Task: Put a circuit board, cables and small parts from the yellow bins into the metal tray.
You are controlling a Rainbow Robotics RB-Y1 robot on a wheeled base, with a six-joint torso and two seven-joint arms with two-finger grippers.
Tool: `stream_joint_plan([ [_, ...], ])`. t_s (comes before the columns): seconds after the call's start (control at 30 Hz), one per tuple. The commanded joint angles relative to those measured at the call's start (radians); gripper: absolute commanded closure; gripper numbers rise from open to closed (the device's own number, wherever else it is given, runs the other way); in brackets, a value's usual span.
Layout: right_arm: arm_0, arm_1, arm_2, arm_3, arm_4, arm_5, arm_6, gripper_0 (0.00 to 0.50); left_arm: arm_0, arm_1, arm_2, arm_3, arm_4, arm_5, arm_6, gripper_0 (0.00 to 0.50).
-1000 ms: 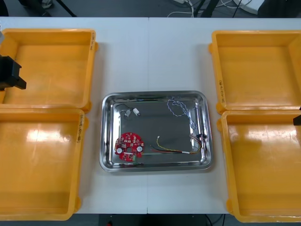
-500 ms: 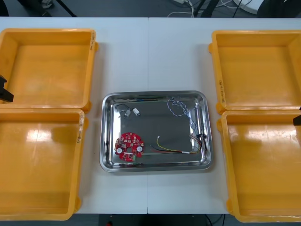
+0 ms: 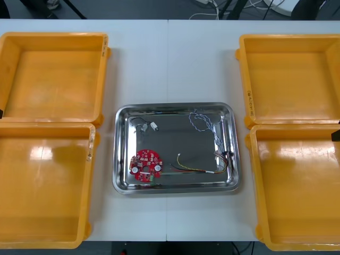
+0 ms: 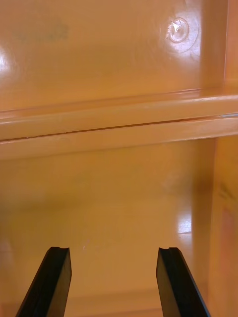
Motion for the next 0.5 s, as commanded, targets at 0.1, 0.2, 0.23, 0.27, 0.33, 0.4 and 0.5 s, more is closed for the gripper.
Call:
stream_joint_plan([
  [0.1, 0.006, -0.002, -0.036, -0.028, 0.003, 0.006, -0.042, 0.0, 0.017, -0.004, 0.028, -0.038, -0.016, 0.007, -0.081, 0.0],
  [0.2, 0.006, -0.002, -0.036, -0.028, 0.003, 0.006, -0.042, 0.0, 0.017, -0.004, 0.028, -0.038, -0.014, 0.007, -0.078, 0.0],
  [0.23, 0.006, -0.002, -0.036, -0.028, 0.003, 0.006, -0.042, 0.0, 0.017, -0.004, 0.028, -0.038, -0.016, 0.007, -0.078, 0.0],
  [0.27, 0.006, -0.002, -0.036, -0.028, 0.003, 0.006, -0.042, 0.0, 0.017, -0.004, 0.028, -0.038, -0.016, 0.007, -0.077, 0.0],
  [0.33, 0.006, -0.002, -0.036, -0.028, 0.003, 0.006, -0.042, 0.0, 0.017, -0.004, 0.029, -0.038, -0.016, 0.007, -0.075, 0.0],
  [0.4, 0.006, -0.002, -0.036, -0.028, 0.003, 0.006, -0.042, 0.0, 0.017, -0.004, 0.029, -0.038, -0.016, 0.007, -0.075, 0.0],
  [0.5, 0.006, -0.002, -0.036, -0.028, 0.003, 0.006, -0.042, 0.0, 0.017, -0.004, 0.029, -0.038, -0.016, 0.007, -0.075, 0.0],
])
